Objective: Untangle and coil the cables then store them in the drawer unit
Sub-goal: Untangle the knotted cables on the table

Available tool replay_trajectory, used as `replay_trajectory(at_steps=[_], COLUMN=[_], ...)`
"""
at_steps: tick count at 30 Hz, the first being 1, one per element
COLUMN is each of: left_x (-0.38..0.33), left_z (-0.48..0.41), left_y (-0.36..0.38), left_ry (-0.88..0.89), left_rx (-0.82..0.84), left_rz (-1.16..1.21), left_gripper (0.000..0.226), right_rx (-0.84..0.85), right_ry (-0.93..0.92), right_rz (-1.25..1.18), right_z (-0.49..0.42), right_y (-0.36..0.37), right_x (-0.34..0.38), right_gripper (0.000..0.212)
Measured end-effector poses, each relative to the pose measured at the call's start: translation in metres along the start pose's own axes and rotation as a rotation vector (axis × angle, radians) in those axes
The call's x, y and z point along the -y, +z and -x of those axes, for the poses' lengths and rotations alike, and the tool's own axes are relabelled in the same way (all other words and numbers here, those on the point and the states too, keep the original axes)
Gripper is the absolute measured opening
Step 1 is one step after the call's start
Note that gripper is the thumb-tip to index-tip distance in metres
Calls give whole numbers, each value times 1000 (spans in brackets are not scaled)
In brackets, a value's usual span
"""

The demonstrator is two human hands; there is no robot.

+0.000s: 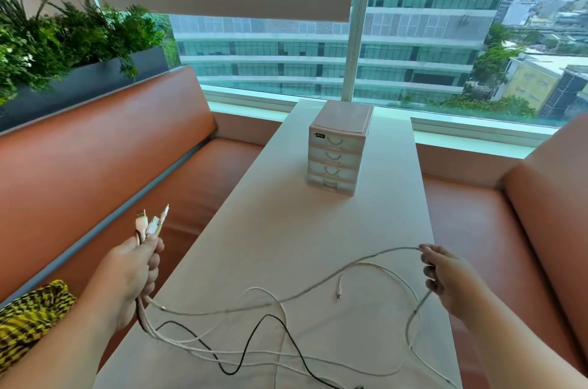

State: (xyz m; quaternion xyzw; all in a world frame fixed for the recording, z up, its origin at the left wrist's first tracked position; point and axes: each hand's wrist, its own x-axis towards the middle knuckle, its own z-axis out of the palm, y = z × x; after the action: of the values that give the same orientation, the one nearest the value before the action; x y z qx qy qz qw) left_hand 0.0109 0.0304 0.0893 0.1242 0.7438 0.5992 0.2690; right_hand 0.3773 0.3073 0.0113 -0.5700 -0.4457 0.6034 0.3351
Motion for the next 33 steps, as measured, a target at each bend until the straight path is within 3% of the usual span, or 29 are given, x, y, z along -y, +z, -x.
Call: replay_trajectory(at_steps=[8, 13, 19, 24, 33], left_x=[-5, -3, 0, 4, 5], left_z=[43, 73, 74, 62, 47], left_y=[69, 105, 111, 96, 75], left_ry=[-1, -20, -10, -26, -73], left_rx=[333, 509, 585, 473, 340], left_rz=[82, 39, -33, -74, -78], left_gripper=[25, 25, 24, 28, 31], right_rx=[600, 756, 742, 620, 425], right_ry=[-195, -352, -430, -415, -322], right_rz=[335, 385, 435, 664, 764], right_z=[71, 95, 97, 74, 34], right_y=[81, 121, 133, 106, 65], right_x=[18, 26, 37, 38, 34], right_gripper=[15, 17, 10, 33, 40])
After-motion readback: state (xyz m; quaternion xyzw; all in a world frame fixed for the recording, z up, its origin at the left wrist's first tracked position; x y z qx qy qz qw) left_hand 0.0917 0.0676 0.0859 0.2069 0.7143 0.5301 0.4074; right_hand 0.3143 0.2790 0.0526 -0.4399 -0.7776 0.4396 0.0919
